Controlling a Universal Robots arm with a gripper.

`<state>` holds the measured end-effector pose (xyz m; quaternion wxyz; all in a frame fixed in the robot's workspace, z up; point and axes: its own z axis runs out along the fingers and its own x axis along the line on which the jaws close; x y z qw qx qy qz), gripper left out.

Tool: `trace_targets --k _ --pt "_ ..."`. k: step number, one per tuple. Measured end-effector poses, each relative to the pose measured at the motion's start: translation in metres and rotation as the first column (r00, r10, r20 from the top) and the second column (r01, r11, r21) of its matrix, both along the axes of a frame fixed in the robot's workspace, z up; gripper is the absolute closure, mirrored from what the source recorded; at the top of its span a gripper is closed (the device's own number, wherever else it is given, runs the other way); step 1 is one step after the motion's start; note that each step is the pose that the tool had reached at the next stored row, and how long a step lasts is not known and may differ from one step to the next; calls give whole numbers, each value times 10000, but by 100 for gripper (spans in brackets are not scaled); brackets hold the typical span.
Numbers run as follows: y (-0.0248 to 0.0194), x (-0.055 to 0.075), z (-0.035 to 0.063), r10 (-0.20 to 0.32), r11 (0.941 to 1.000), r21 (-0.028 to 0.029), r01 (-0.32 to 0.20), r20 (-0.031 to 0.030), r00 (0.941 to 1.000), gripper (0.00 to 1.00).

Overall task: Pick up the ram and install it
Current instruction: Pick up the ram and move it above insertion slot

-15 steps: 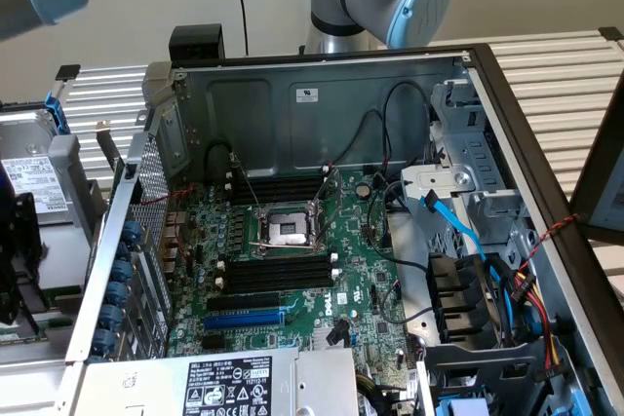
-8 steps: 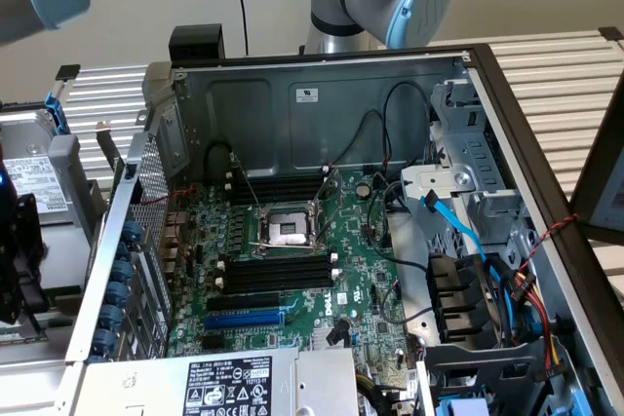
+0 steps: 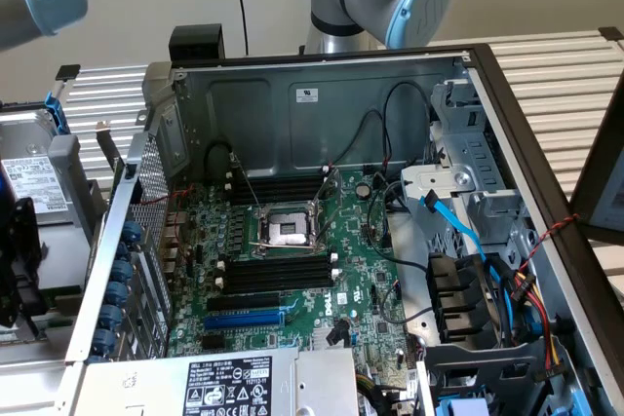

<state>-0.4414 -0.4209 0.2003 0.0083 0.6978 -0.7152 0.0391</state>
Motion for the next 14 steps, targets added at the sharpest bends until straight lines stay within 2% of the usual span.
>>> trace_targets --k 2,6,10,11,14 --pt "0 -1 -1 0 10000 5 0 -6 10000 65" --pt "5 -5 -11 0 10000 73 0 -2 10000 65" --pt "5 -9 -12 0 10000 75 0 -33 10000 64" --pt "5 -9 -13 -1 10000 77 1 -35 10000 58" --pt "5 -11 -18 0 10000 78 1 -39 10000 58"
